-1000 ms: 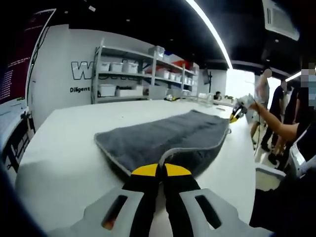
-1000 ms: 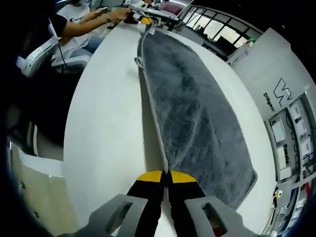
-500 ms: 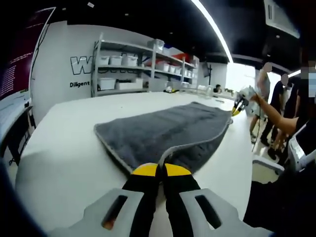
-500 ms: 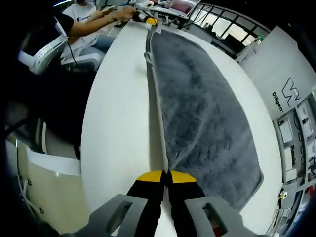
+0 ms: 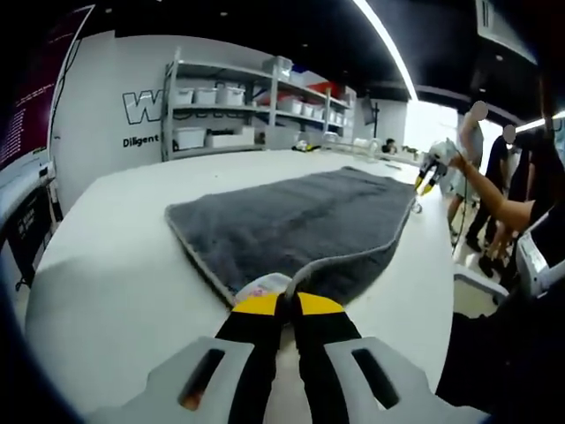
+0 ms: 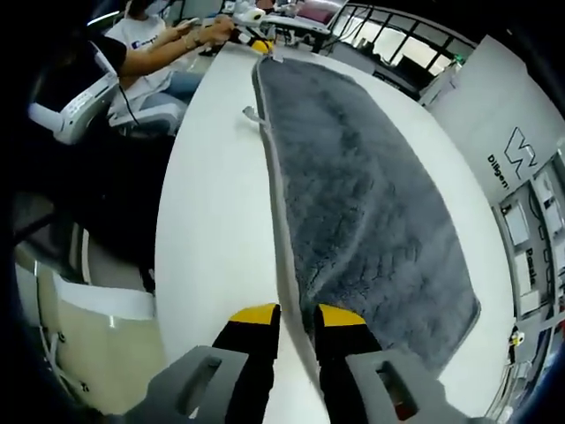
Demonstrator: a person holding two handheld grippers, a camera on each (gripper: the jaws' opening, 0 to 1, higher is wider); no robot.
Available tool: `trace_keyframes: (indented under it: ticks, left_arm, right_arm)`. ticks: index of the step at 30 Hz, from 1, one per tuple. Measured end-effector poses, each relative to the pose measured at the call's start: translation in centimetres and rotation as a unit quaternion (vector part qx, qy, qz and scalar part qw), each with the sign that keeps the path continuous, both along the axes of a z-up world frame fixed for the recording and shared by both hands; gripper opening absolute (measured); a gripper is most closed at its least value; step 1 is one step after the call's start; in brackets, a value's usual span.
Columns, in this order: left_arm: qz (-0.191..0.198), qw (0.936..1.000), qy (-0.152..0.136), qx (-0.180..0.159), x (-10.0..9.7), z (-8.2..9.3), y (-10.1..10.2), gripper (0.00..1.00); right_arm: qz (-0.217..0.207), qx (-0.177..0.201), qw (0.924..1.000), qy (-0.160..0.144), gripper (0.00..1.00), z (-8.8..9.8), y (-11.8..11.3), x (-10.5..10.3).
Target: Open the folded towel by lifting each exposed corner and separating the folded layers until the towel lies flat within the target outline without major curled edges
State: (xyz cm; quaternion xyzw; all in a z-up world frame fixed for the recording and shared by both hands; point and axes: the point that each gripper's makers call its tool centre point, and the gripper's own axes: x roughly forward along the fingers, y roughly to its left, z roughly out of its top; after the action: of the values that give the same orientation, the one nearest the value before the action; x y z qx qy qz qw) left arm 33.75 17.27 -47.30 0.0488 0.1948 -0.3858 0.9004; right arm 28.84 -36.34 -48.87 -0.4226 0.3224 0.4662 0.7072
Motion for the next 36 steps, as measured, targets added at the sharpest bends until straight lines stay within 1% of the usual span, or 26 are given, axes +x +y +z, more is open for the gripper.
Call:
trace_keyframes:
  ticks: [3, 4, 5, 7, 8, 10, 13, 15, 16, 18, 20, 21, 22, 23, 25, 26, 27, 29, 30, 31, 32, 33, 34, 35, 36]
  left_arm:
    - [0.0, 1.0, -0.001, 0.0, -0.2, 0.2, 0.1, 0.15]
    - [0.0, 1.0, -0.003, -0.007, -0.2, 0.6, 0.1, 0.19]
    - [-0.002, 1.0, -0.003, -0.009, -0.3, 0.8, 0.1, 0.21]
    - [-0.004, 0.9999, -0.009, -0.011, -0.4, 1.3, 0.0, 0.25]
    - [-0.005, 0.9998, -0.012, -0.012, -0.5, 1.4, -0.1, 0.28]
    - [-0.013, 0.9997, -0.015, -0.017, -0.8, 1.8, -0.6, 0.33]
    - [-0.032, 0.9989, -0.027, -0.023, -1.6, 2.7, -1.8, 0.38]
    - [-0.037, 0.9985, -0.032, -0.025, -1.9, 3.1, -2.1, 0.42]
    - [-0.04, 0.998, -0.035, -0.032, -2.0, 3.5, -2.6, 0.47]
    - [-0.044, 0.9976, -0.038, -0.039, -2.2, 3.9, -3.2, 0.55]
    - [-0.041, 0.9976, -0.039, -0.04, -2.0, 4.0, -3.7, 0.65]
    - [-0.039, 0.9977, -0.039, -0.04, -1.9, 4.0, -3.8, 0.71]
    - [-0.036, 0.9974, -0.046, -0.041, -1.6, 4.1, -4.1, 0.79]
    - [-0.035, 0.9969, -0.055, -0.043, -1.4, 4.3, -4.4, 0.83]
    - [-0.028, 0.9962, -0.064, -0.052, -0.6, 4.6, -4.8, 0.9]
    - [-0.027, 0.9959, -0.066, -0.055, -0.5, 4.7, -5.0, 0.9]
    - [-0.028, 0.9952, -0.07, -0.062, -0.3, 4.9, -5.3, 0.91]
    - [-0.027, 0.9946, -0.07, -0.071, 0.0, 5.1, -5.8, 0.94]
    - [-0.024, 0.9946, -0.069, -0.073, 0.3, 5.1, -6.0, 0.97]
    - [-0.022, 0.9946, -0.069, -0.075, 0.6, 5.1, -6.3, 0.99]
    - [-0.019, 0.9951, -0.067, -0.07, 0.9, 5.0, -6.5, 0.99]
    - [-0.018, 0.9953, -0.067, -0.068, 1.0, 5.0, -6.6, 0.99]
    - [-0.016, 0.9954, -0.067, -0.066, 1.2, 5.0, -6.7, 0.99]
    - [-0.016, 0.9954, -0.067, -0.067, 1.4, 5.0, -6.8, 0.99]
    - [-0.019, 0.9953, -0.065, -0.069, 1.4, 5.0, -7.2, 0.99]
  right_arm:
    - [0.003, 0.004, 1.0, -0.006, 0.14, 0.3, 0.0, -0.1]
    - [0.007, 0.022, 0.9996, -0.013, 0.17, 0.8, 0.5, -0.2]
    - [0.006, 0.033, 0.9993, -0.018, 0.2, 1.1, 0.7, -0.1]
    - [0.004, 0.041, 0.999, -0.02, 0.23, 1.4, 0.8, -0.2]
    - [0.003, 0.043, 0.9989, -0.021, 0.23, 1.5, 0.9, -0.2]
    - [0.002, 0.047, 0.9986, -0.025, 0.25, 1.6, 1.0, -0.2]
    - [-0.004, 0.065, 0.9974, -0.031, 0.3, 2.1, 1.1, 0.0]
    - [-0.009, 0.071, 0.9968, -0.034, 0.33, 2.2, 1.0, 0.2]
    - [-0.017, 0.076, 0.9962, -0.039, 0.36, 2.4, 0.9, 0.4]
    - [-0.028, 0.084, 0.9952, -0.042, 0.4, 2.5, 0.6, 0.7]
    - [-0.039, 0.096, 0.9934, -0.048, 0.47, 2.6, 0.5, 1.0]
    - [-0.054, 0.117, 0.9898, -0.06, 0.52, 3.0, 0.5, 1.5]
    - [-0.065, 0.132, 0.987, -0.065, 0.58, 3.3, 0.5, 1.8]
    - [-0.071, 0.142, 0.985, -0.067, 0.62, 3.5, 0.4, 2.1]
    - [-0.09, 0.17, 0.9783, -0.077, 0.66, 4.1, 0.3, 2.7]
    - [-0.096, 0.176, 0.976, -0.085, 0.67, 4.3, 0.1, 3.0]
    - [-0.109, 0.193, 0.9697, -0.102, 0.67, 4.8, 0.0, 3.5]
    - [-0.133, 0.221, 0.9601, -0.107, 0.68, 5.4, -0.3, 4.1]
    - [-0.15, 0.236, 0.9537, -0.112, 0.72, 5.7, -0.7, 4.5]
    - [-0.166, 0.25, 0.9467, -0.117, 0.8, 6.0, -1.1, 4.9]
    - [-0.185, 0.265, 0.9383, -0.122, 0.88, 6.2, -1.7, 5.4]
    - [-0.198, 0.273, 0.9337, -0.122, 0.96, 6.2, -2.0, 5.7]
    - [-0.209, 0.285, 0.9274, -0.123, 0.98, 6.3, -2.4, 6.0]
    - [-0.217, 0.292, 0.923, -0.126, 0.97, 6.4, -2.8, 6.2]
    - [-0.237, 0.302, 0.9129, -0.138, 0.99, 6.7, -3.8, 6.7]
